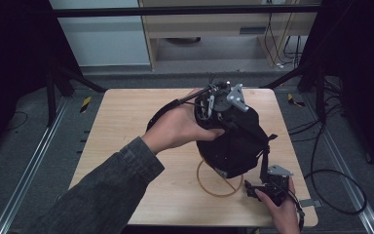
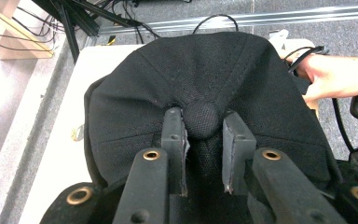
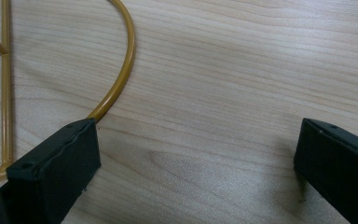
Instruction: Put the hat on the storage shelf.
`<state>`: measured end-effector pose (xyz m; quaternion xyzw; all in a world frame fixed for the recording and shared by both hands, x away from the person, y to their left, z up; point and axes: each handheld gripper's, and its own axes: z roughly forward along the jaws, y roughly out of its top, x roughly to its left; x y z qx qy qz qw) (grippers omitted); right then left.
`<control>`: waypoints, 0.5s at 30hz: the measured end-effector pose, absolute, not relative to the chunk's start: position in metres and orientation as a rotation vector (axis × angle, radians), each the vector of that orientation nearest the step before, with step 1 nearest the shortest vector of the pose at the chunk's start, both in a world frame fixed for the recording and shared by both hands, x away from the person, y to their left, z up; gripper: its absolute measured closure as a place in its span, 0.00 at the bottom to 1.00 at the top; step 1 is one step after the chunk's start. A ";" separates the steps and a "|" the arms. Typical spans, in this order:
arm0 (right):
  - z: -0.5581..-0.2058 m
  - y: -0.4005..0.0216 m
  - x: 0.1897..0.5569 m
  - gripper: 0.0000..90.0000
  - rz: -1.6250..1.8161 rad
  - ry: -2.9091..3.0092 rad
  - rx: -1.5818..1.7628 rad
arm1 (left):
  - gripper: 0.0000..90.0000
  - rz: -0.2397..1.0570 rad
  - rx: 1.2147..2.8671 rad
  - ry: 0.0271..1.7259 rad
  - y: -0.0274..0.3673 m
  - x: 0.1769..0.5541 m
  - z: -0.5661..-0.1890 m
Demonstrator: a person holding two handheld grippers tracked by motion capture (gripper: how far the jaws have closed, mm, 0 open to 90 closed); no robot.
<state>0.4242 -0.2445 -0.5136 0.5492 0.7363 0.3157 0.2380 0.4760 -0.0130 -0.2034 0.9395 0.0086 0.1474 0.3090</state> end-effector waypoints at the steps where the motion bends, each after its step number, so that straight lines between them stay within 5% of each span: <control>1: -0.514 -0.245 0.424 0.01 0.865 2.017 1.505 | 0.82 0.390 2.483 0.023 -0.013 0.476 -0.203; 15: -0.514 -0.244 0.424 0.01 0.866 2.018 1.508 | 0.82 0.351 2.488 0.051 -0.013 0.482 -0.216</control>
